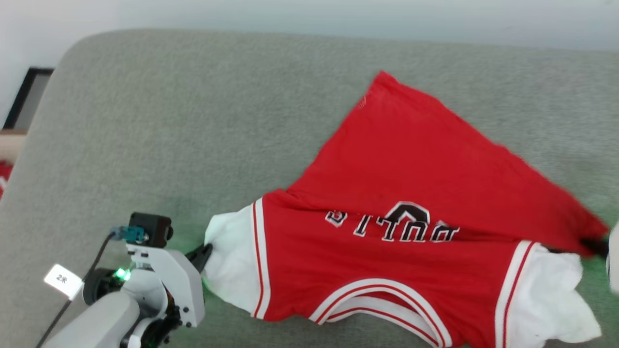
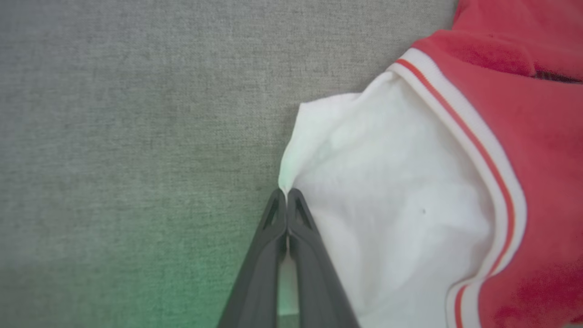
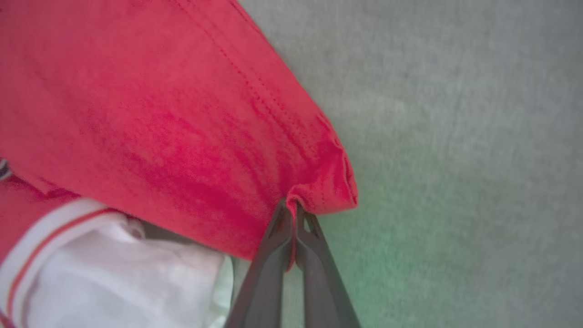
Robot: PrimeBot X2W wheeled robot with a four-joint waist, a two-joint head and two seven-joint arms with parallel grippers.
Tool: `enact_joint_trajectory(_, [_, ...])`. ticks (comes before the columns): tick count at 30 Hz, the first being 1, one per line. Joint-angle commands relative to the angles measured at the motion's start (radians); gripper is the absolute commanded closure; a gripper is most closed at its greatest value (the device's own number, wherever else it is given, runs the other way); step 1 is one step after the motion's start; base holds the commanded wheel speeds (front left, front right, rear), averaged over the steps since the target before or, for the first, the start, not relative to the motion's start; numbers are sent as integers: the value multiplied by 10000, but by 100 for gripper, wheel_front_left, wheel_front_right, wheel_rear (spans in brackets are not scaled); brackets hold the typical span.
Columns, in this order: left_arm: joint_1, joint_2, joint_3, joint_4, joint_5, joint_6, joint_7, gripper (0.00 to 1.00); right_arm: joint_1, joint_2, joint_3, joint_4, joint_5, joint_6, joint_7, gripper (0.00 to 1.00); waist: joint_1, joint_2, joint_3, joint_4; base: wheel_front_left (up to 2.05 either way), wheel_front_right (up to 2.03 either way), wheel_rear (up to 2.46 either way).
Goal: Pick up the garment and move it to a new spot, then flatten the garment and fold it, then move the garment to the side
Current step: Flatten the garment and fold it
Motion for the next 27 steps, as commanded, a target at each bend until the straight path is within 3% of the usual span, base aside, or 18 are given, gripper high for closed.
enact_joint_trajectory(1, [225,21,-64,-85,-52,74,64,100,741,199,-331,-234,-33,-7,63,100,0,0,-401,-420,0,0,0])
enact_joint_trajectory(8, [371,137,-113,-290,-87,136,151,100,2864,1216,-1450,-710,-432,-8,82,100,0,0,-551,-622,0,0,0])
enact_joint_trajectory(17, [343,182,-212,-223,-8,10,210,100,3025,2130,-1654,-141,-1059,-8,-50,100,0,0,-587,-704,0,0,0])
enact_joint_trajectory(19, [346,174,-214,-189,-11,-34,175,100,2903,2187,-1564,-67,-1169,-8,-47,50,0,0,-607,-718,0,0,0])
enact_joint_trajectory(20, [359,170,-216,-172,-23,-52,163,100,2826,2205,-1558,-77,-1213,-8,-100,0,0,0,-621,-727,0,0,0])
enact_joint_trajectory(27, [510,205,-194,-118,-116,-27,61,100,2698,1889,-1802,-956,-1117,-11,648,0,0,0,-746,-812,0,0,0])
